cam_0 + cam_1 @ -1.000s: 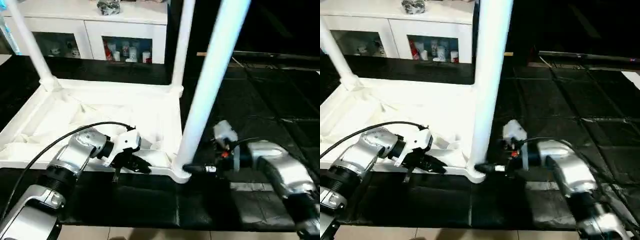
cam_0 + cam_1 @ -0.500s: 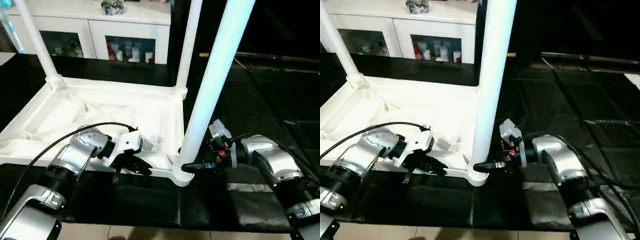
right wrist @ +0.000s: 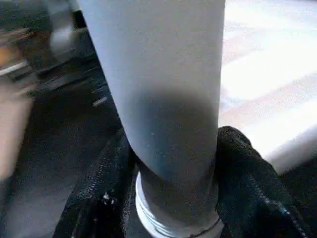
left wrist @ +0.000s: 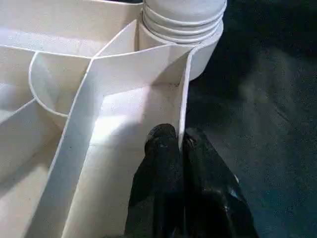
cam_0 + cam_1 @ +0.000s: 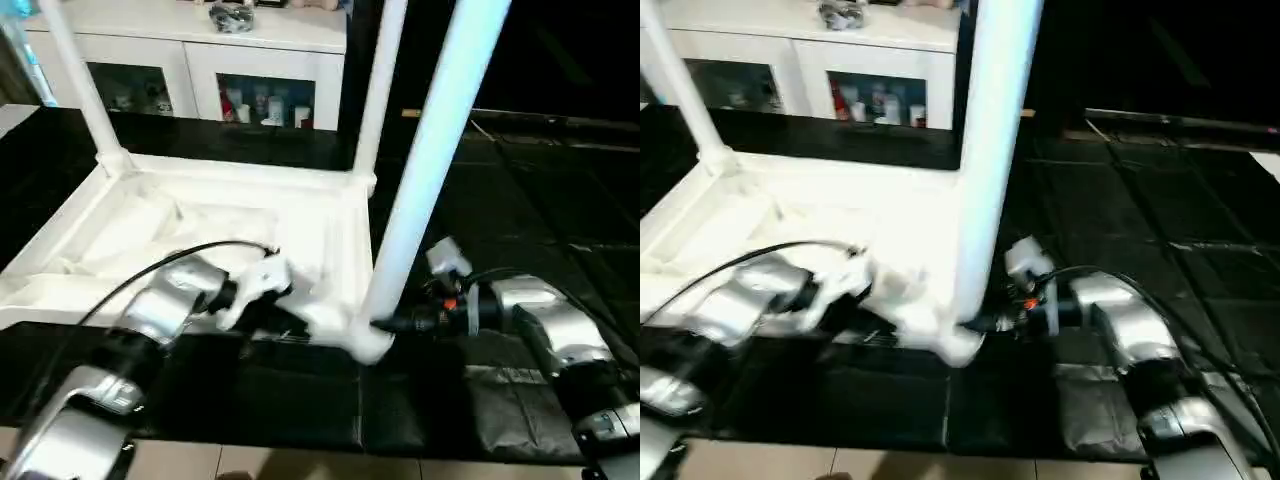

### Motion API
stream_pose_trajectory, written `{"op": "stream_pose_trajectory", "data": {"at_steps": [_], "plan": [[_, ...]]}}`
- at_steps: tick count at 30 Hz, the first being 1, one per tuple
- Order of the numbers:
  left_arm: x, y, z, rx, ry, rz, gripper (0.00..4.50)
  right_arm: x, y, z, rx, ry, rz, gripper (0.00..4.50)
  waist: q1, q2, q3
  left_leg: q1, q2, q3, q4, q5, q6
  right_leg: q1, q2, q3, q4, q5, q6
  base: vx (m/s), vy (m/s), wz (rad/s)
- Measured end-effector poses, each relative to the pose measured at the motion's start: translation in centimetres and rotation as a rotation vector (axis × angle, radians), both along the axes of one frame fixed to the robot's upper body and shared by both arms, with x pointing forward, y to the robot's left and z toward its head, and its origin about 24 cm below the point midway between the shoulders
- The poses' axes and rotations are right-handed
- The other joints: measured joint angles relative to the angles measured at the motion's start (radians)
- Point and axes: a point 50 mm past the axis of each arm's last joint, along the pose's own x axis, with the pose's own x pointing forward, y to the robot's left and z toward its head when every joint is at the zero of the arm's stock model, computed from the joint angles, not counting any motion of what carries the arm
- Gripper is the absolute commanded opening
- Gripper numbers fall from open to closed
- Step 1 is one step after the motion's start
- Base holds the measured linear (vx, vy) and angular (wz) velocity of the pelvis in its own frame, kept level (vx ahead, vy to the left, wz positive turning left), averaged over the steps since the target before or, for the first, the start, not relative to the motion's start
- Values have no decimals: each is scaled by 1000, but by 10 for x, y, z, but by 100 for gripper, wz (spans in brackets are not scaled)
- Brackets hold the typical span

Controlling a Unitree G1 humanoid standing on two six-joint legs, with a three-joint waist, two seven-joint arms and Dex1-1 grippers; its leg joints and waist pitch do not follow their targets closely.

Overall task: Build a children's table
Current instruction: Rotate leg to tighten

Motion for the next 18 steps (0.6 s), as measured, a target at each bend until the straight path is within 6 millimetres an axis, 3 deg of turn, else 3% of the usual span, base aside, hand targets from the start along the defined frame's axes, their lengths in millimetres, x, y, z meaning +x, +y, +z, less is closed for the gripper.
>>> {"op": "stream_pose_trajectory", "data": {"at_steps": [5, 13, 14, 18], "plan": [[15, -16, -2, 1, -31, 186, 0, 17, 18, -6, 21, -4, -361, 199, -34, 1, -1, 0, -2, -2, -1, 0, 0, -2, 0, -3, -1, 0, 0, 0, 0, 0], [28, -32, 0, 17, -87, 329, 0, 41, 41, 0, -4, 7, -625, 198, -46, 1, -2, -1, -2, -3, -1, 0, 0, -4, 0, -2, -2, 0, 0, 0, 0, 0], [28, -33, 0, 15, -87, 330, 0, 41, 42, 0, -1, 3, -629, 254, -46, 1, -2, -2, -2, -3, -1, 0, 0, -4, 0, -2, -2, 0, 0, 0, 0, 0], [28, -32, 1, 22, -98, 304, 0, 37, 43, -1, 38, -5, -642, 289, -42, 1, -2, -3, -2, -2, -6, 0, 0, -4, 0, -2, -2, 0, 0, 0, 0, 0]]}}
